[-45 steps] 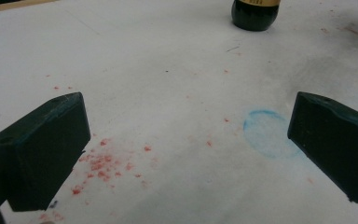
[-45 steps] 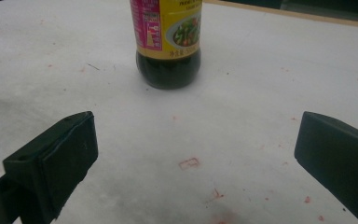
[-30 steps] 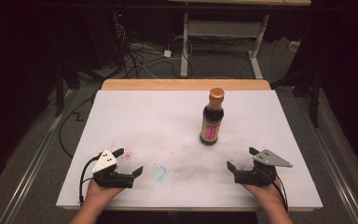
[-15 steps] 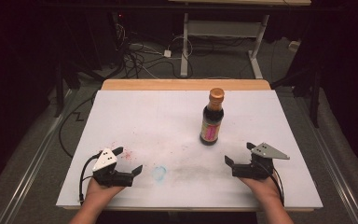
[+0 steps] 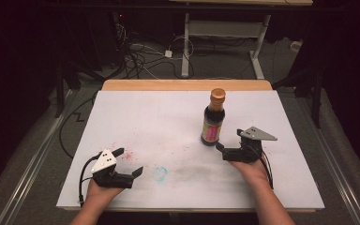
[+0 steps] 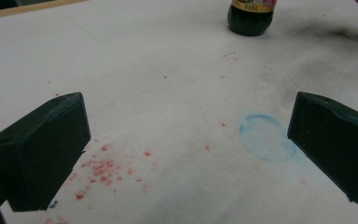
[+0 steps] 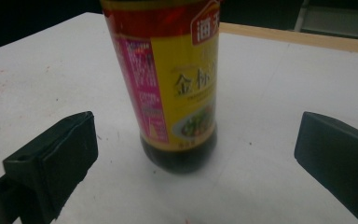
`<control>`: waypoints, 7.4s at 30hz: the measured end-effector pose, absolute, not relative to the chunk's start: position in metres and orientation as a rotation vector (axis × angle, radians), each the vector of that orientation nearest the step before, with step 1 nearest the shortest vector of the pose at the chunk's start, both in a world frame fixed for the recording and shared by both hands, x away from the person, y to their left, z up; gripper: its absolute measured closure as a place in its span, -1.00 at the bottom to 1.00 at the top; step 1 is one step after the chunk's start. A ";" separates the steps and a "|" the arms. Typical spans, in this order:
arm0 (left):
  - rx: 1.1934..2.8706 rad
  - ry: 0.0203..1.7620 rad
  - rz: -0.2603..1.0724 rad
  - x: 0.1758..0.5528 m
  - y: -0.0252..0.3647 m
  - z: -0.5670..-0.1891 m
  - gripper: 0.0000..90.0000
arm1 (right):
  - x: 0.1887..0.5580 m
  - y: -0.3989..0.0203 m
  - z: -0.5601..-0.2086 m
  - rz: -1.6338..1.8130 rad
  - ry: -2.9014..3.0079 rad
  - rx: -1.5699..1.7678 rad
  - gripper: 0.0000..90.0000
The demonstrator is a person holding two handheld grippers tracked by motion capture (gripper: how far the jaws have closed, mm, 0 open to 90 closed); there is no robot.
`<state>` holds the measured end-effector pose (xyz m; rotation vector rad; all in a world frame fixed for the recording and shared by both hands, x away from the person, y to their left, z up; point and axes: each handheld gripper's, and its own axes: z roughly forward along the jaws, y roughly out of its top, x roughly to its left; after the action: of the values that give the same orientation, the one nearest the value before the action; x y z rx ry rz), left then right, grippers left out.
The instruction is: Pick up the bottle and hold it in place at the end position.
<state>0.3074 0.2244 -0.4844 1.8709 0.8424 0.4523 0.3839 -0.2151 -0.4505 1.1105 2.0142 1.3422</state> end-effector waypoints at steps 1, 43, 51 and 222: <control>1.871 0.842 0.452 0.307 0.224 -0.484 -1.00 | 0.384 -0.215 -0.450 1.342 2.014 1.111 -0.99; 1.882 0.852 0.462 0.307 0.226 -0.487 -1.00 | 0.426 -0.165 -0.435 1.318 2.003 1.020 -0.29; 1.882 0.850 0.466 0.307 0.227 -0.487 -1.00 | 0.424 -0.151 -0.435 1.344 2.029 1.006 -0.29; 1.900 0.592 0.301 0.437 0.064 -0.453 -0.38 | 0.395 -0.170 -0.370 1.507 2.031 0.847 1.00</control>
<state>0.4370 0.0644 -0.4530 1.9003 0.5917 0.3008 0.3948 -0.1698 -0.3698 0.8471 2.0312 1.5069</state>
